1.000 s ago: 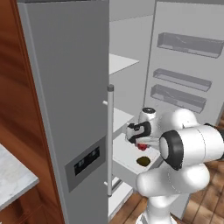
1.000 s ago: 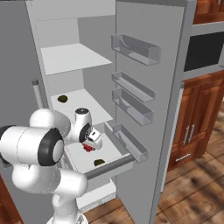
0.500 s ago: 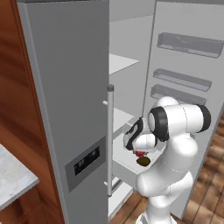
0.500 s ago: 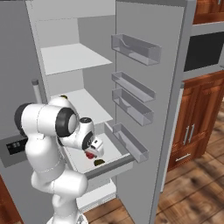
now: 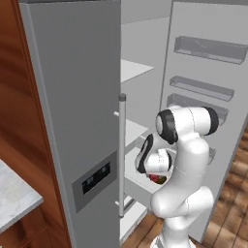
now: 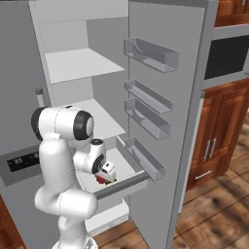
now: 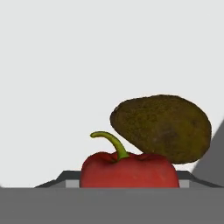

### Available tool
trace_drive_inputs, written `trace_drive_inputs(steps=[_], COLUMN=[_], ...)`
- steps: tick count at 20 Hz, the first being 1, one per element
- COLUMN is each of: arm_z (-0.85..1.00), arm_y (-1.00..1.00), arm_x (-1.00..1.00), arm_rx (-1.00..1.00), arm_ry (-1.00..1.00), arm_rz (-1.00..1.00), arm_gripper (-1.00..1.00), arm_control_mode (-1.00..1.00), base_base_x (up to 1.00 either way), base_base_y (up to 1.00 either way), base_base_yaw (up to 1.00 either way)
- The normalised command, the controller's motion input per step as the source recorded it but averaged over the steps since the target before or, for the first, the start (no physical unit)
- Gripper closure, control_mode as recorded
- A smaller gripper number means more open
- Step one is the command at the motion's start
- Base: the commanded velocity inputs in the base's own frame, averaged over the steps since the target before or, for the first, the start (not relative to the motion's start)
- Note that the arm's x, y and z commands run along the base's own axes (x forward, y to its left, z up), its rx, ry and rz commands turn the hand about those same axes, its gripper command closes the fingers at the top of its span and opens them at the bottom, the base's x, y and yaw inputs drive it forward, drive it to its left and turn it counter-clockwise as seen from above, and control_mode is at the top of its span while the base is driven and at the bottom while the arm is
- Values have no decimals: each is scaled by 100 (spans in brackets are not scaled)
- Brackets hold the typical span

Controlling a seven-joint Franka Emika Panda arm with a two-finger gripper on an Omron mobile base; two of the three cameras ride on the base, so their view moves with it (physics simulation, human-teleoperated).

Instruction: Place the avocado and bell pepper inside the fridge drawer. Close the drawer after placing the vegetables.

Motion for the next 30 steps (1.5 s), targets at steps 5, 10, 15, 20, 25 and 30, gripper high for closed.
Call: trace_drive_inputs(steps=[5, 10, 15, 20, 25, 30], arm_z=[-45, -42, -4, 57, 57, 31], arm_y=[1, 0, 0, -3, -17, -12], arm_x=[0, 0, -3, -20, -57, -48], arm_rx=[0, 0, 0, 0, 0, 2], arm_ry=[4, 3, 0, -12, -14, -6], arm_rz=[0, 0, 0, 0, 0, 0], arm_gripper=[100, -100, -100, -100, -100, -100], arm_control_mode=[-100, -100, -100, -100, -100, -100], base_base_x=[0, 0, 0, 0, 0, 0], base_base_y=[0, 0, 0, 0, 0, 0], base_base_yaw=[0, 0, 0, 0, 0, 0])
